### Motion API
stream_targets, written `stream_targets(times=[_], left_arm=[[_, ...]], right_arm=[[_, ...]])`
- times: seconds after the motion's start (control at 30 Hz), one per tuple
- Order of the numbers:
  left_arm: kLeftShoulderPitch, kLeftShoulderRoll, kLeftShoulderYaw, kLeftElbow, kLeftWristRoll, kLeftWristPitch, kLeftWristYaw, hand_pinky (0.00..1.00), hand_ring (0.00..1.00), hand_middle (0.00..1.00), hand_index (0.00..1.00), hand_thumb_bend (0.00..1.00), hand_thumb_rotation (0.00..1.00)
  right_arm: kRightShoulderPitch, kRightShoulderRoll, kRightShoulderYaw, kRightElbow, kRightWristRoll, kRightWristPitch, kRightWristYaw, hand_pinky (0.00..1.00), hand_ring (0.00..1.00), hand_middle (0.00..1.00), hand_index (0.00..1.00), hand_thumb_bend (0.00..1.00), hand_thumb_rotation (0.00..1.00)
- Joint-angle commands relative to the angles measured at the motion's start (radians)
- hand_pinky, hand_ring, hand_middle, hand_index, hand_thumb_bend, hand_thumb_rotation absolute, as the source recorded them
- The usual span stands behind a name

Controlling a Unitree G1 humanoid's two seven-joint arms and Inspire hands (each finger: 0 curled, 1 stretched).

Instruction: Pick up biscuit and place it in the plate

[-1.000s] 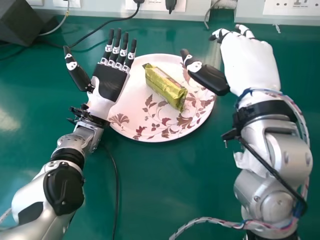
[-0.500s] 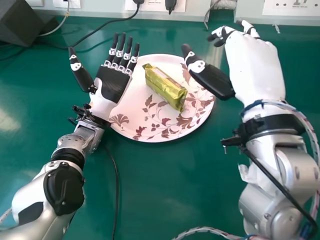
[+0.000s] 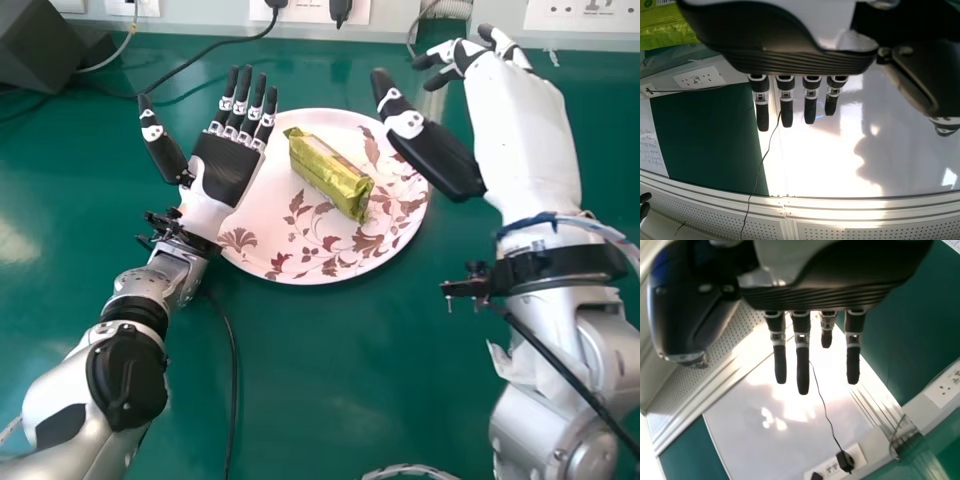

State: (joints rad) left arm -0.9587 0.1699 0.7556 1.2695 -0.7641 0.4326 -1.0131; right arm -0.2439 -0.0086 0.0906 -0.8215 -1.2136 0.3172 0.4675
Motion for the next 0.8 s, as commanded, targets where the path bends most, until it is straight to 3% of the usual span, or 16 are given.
stream_targets(times=[0.0,0.2,0.43,0.57,0.77], left_arm=[[0.046,0.006,-0.009,0.014,0.014,0.004,-0.002,0.73,0.89,0.97,1.0,1.0,0.73],[0.044,0.012,-0.01,0.016,0.018,0.004,-0.005,0.63,0.84,0.94,1.0,0.95,0.67],[0.041,0.022,-0.002,0.016,0.012,0.01,-0.004,0.72,0.84,0.93,1.0,0.99,0.7],[0.044,0.029,-0.007,0.014,0.018,0.008,-0.017,0.69,0.82,0.9,1.0,1.0,0.7],[0.05,0.036,-0.009,0.014,0.021,-0.004,-0.023,0.77,0.86,0.94,1.0,1.0,0.66]], right_arm=[[0.022,-0.002,-0.012,-0.029,0.028,-0.018,-0.032,0.56,0.63,0.62,0.71,0.74,0.58],[0.059,-0.001,-0.036,-0.043,0.15,-0.042,-0.105,0.56,0.63,0.64,0.71,0.74,0.6],[0.112,0.011,-0.065,-0.056,0.296,-0.071,-0.2,0.59,0.69,0.77,0.75,0.77,0.6],[0.163,0.037,-0.086,-0.068,0.448,-0.094,-0.264,0.6,0.72,0.79,0.75,0.77,0.63],[0.223,0.062,-0.117,-0.045,0.71,-0.161,-0.327,0.62,0.74,0.82,0.8,0.77,0.64]])
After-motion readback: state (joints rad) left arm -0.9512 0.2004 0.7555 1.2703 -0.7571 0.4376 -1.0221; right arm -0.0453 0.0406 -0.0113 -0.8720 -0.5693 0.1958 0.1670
